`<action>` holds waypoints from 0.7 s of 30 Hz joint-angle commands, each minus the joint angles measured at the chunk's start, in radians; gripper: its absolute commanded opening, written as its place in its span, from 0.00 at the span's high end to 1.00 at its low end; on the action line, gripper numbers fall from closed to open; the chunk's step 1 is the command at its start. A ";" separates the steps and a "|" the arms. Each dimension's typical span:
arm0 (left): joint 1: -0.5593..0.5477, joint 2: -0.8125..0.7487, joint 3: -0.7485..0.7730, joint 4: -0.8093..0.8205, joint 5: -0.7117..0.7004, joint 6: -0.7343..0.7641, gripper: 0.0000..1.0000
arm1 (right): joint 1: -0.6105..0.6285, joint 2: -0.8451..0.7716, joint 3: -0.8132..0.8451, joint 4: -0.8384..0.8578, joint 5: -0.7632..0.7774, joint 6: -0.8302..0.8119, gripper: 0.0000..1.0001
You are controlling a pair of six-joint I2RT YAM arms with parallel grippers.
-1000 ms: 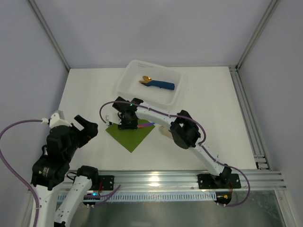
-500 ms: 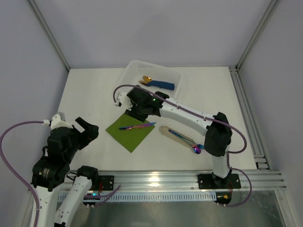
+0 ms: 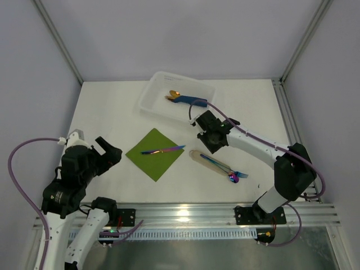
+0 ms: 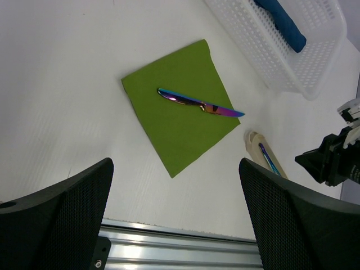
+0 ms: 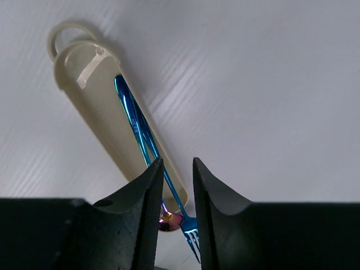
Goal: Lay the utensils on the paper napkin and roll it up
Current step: Pick up the utensils from the container.
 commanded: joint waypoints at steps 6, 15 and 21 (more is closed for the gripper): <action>-0.002 0.043 0.021 0.056 0.037 0.040 0.06 | -0.013 0.029 -0.053 -0.014 -0.087 -0.004 0.69; -0.002 0.047 0.003 0.080 0.041 0.034 0.06 | -0.010 0.029 -0.088 -0.040 -0.115 0.002 0.71; -0.002 0.051 -0.006 0.080 0.037 0.034 0.06 | -0.002 0.036 -0.117 -0.034 -0.126 0.008 0.72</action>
